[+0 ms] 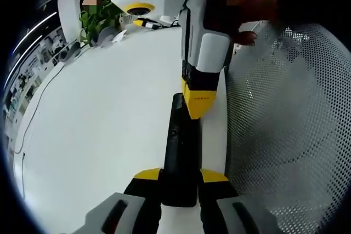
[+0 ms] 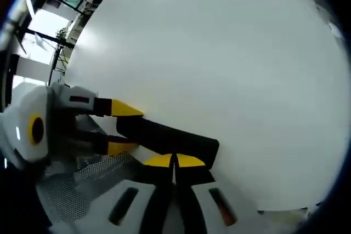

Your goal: Press the specified remote control buttons in sequence, fully releasing each button before pressing the next.

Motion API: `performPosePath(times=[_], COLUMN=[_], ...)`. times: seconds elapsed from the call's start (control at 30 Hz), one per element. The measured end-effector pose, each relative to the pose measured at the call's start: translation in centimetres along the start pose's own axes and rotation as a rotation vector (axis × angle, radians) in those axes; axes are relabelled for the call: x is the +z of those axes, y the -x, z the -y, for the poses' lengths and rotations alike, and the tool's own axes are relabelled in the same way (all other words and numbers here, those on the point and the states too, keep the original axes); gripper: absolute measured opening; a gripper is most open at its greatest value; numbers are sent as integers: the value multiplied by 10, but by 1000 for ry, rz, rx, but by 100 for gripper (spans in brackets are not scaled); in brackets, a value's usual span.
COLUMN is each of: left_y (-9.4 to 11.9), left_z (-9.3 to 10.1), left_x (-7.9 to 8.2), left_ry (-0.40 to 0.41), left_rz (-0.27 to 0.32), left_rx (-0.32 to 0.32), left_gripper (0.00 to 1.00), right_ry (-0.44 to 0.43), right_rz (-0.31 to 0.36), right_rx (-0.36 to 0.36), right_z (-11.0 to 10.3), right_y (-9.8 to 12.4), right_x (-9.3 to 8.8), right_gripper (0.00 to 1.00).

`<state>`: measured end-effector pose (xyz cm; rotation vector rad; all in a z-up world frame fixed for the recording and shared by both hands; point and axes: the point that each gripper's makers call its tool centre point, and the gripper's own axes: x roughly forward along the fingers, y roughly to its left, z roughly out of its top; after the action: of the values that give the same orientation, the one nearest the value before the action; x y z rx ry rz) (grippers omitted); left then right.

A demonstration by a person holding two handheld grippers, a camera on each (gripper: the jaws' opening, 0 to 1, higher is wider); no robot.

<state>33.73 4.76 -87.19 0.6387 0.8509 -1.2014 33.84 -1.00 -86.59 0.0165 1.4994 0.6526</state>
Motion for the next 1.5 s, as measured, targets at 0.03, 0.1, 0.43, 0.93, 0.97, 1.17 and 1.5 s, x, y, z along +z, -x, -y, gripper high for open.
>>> performPosePath(times=[0.03,0.1,0.43,0.93,0.97,1.17,1.5], left_y=[0,0,0,5,5,5,6], left_z=[0,0,0,0,0,-1,0], left_x=[0,0,-1,-9,-9,-9,-9], left_ry=[-1,0,-4,23,23,16,-12], left_rz=[0,0,22,-4,-6,-17,-29], left_rx=[0,0,-9,-13,-12,-6,-4], left_gripper=[25,25,25,25,25,25,25], right_ry=[2,4,24,-15,-33,-48,-29], right_rz=[0,-1,-22,-19,-19,34,76], right_rx=[-1,-5,-46,-17,-14,-38,-15], right_z=[0,0,1,0,0,8,1], right_y=[0,0,-2,-1,-1,6,4], right_x=[0,0,-2,-2,-2,5,15], right_gripper=[0,0,0,0,0,0,0])
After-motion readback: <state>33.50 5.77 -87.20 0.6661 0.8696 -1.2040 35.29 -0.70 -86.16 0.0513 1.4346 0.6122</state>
